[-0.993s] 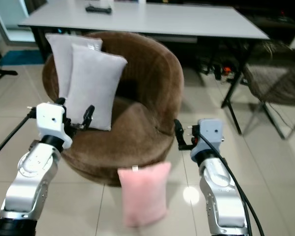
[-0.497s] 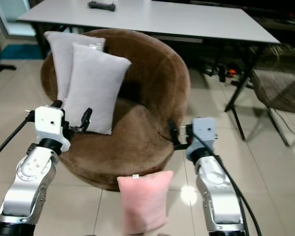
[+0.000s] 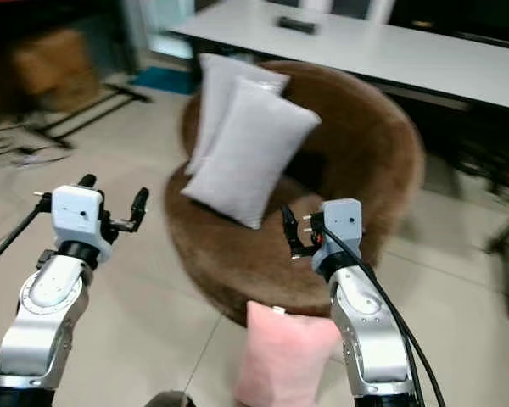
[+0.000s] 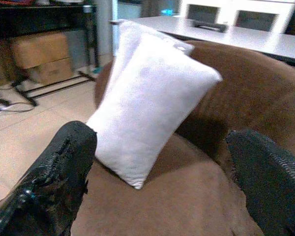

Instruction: Move the pillow to the sofa from floor

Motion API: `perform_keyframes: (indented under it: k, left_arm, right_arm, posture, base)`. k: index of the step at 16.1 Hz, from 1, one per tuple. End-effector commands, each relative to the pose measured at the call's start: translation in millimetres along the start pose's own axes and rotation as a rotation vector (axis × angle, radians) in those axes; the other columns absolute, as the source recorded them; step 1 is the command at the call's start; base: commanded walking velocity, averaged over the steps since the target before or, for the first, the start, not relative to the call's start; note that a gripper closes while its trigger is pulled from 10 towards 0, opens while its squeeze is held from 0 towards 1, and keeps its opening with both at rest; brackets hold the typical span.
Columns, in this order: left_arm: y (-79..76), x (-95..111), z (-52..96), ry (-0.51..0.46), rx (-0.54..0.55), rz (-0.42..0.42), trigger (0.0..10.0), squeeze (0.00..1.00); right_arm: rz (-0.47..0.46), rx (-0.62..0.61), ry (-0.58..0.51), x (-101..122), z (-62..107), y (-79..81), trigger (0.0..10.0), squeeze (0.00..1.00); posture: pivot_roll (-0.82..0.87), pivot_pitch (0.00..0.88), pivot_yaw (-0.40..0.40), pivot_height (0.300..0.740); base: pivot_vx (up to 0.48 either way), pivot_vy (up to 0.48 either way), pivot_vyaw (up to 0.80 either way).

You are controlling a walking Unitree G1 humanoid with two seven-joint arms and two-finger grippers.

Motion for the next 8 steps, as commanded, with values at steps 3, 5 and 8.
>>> perform_keyframes:
  k: [3, 5, 8]
  left_arm:
    - [-1.1, 3.7, -0.6, -0.014, -0.004, -0.011, 10.0, 0.82]
    - [-0.7, 3.6, -0.7, -0.015, -0.003, -0.013, 10.0, 0.82]
    - [-0.9, 3.4, -1.5, -0.015, -0.002, -0.014, 10.0, 0.82]
  right_arm:
    - [0.006, -0.004, -0.006, 1.1, -2.4, -1.8, 10.0, 1.0]
    - [0.009, -0.004, -0.006, 0.9, -2.7, -1.6, 10.0, 1.0]
    - [0.014, -0.005, -0.008, 1.2, -3.5, -2.2, 10.0, 1.0]
  posture:
    - [0.06, 0.0, -0.046, 0.74]
    - [0.06, 0.0, -0.047, 0.74]
    - [0.06, 0.0, -0.047, 0.74]
  base:
    - [0.0, -0.242, 0.8]
    - [0.0, -0.242, 0.8]
    - [0.0, -0.161, 0.8]
Point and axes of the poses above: a point about 5 cm out from each wrist's last joint towards the gripper, its own z axis pointing back from the gripper into the wrist, its own x axis along the axis of the wrist's last joint, y = z × x, the point moved 1 cm from there along -z, pointing out of the wrist towards the gripper, and after that the axes turned 5 degrees about z, right-handed, at the moved point
